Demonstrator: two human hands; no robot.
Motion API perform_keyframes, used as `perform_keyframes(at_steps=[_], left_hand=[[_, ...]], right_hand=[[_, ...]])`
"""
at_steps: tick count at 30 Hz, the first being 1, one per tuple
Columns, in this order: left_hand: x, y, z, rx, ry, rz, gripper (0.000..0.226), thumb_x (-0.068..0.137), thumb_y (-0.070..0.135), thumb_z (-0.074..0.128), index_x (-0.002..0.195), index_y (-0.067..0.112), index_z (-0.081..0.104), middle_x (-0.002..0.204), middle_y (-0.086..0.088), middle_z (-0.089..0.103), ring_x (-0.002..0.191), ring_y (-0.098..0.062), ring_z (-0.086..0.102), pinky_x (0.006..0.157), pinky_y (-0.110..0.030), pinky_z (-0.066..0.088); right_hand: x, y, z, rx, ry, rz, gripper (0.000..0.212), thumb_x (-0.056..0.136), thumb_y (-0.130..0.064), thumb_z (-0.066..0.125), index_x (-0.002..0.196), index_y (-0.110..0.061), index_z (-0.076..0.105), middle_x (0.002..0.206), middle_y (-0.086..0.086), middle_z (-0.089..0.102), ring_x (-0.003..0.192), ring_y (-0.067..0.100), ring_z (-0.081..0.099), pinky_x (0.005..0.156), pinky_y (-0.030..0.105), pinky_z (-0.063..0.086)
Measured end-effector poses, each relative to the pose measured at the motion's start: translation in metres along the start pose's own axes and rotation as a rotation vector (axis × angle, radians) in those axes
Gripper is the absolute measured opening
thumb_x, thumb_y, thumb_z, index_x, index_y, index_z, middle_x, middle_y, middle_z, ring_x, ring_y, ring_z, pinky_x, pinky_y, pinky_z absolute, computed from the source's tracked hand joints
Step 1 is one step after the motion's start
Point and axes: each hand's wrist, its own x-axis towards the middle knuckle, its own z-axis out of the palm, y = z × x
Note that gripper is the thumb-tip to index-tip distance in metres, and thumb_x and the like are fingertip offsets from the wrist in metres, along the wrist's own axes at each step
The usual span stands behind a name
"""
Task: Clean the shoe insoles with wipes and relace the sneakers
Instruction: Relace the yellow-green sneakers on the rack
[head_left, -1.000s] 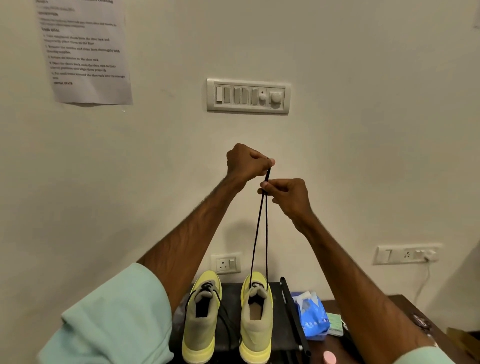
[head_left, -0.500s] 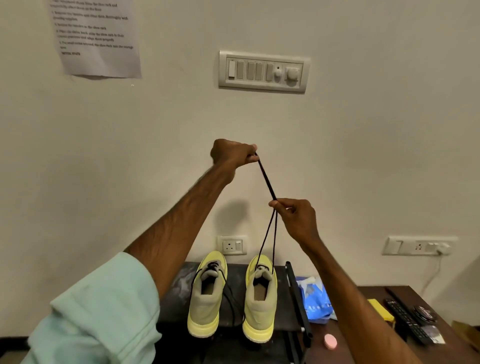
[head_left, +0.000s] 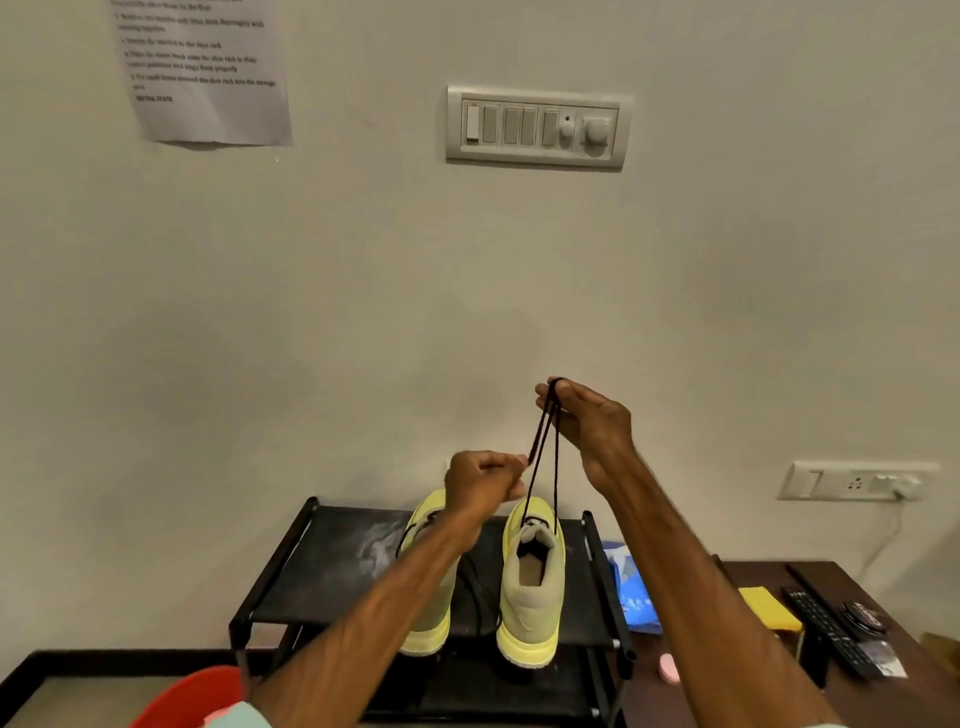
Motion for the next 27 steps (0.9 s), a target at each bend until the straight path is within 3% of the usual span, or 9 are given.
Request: perform_keyframes(at_steps=[5,9,14,17,21,24,27], left_hand=[[0.000,-0.005,0.025,0.184,0.035,0.224,0.003,0.087,0.018,0.079,0.084,0.018,0.078,0.073,0.006,0.073,0.067,-0.014,0.071,0.065,-0.030,0.063],[0.008,-0.006,0.031,0.429,0.048,0.299,0.013,0.089,0.035,0.076,0.091,0.023,0.079,0.089,0.009,0.076,0.073,-0.004,0.066,0.071,-0.024,0.056],[0.014,0.007,0.032,0.605,0.095,0.339,0.014,0.088,0.037,0.076,0.086,0.022,0.077,0.092,0.007,0.075,0.084,-0.014,0.070,0.074,-0.029,0.054],[0.017,0.013,0.028,0.639,0.115,0.358,0.006,0.086,0.026,0.077,0.089,0.022,0.073,0.094,0.007,0.073,0.087,-0.015,0.068,0.072,-0.028,0.051],[0.022,0.020,0.022,0.618,0.028,0.411,0.016,0.089,0.016,0.071,0.104,0.018,0.078,0.106,0.002,0.076,0.096,-0.017,0.070,0.085,-0.030,0.055],[0.020,0.021,0.025,0.590,-0.057,0.459,0.020,0.093,0.021,0.069,0.110,0.015,0.078,0.110,-0.001,0.076,0.095,-0.018,0.071,0.091,-0.031,0.053],[0.018,0.014,0.032,0.534,-0.039,0.469,0.023,0.092,0.030,0.073,0.107,0.012,0.079,0.106,-0.003,0.077,0.093,-0.021,0.072,0.091,-0.037,0.055]], right_hand=[[-0.003,-0.003,-0.001,0.067,0.011,0.072,0.020,0.096,-0.009,0.065,0.111,0.001,0.074,0.098,0.013,0.076,0.087,0.026,0.074,0.090,0.038,0.060],[-0.002,-0.003,-0.001,-0.016,-0.002,0.053,0.019,0.098,-0.009,0.063,0.110,0.000,0.075,0.093,0.010,0.073,0.078,0.022,0.067,0.089,0.038,0.060],[-0.004,0.003,0.007,-0.094,-0.038,-0.001,0.020,0.098,-0.013,0.065,0.111,-0.002,0.075,0.094,0.010,0.075,0.076,0.020,0.067,0.086,0.035,0.061],[-0.004,0.005,0.010,-0.120,-0.044,-0.037,0.020,0.098,-0.013,0.066,0.112,-0.002,0.075,0.094,0.010,0.075,0.077,0.019,0.068,0.084,0.033,0.061],[-0.004,0.007,0.012,-0.138,-0.047,-0.046,0.020,0.098,-0.013,0.066,0.112,-0.004,0.075,0.096,0.011,0.076,0.081,0.020,0.070,0.085,0.034,0.061],[-0.005,0.008,0.013,-0.129,-0.054,-0.058,0.016,0.098,-0.013,0.066,0.108,-0.008,0.077,0.096,0.011,0.077,0.083,0.021,0.070,0.085,0.034,0.061],[-0.008,0.008,0.013,-0.112,-0.044,-0.046,0.015,0.097,-0.013,0.067,0.107,-0.009,0.078,0.095,0.009,0.077,0.084,0.021,0.070,0.079,0.031,0.060]])
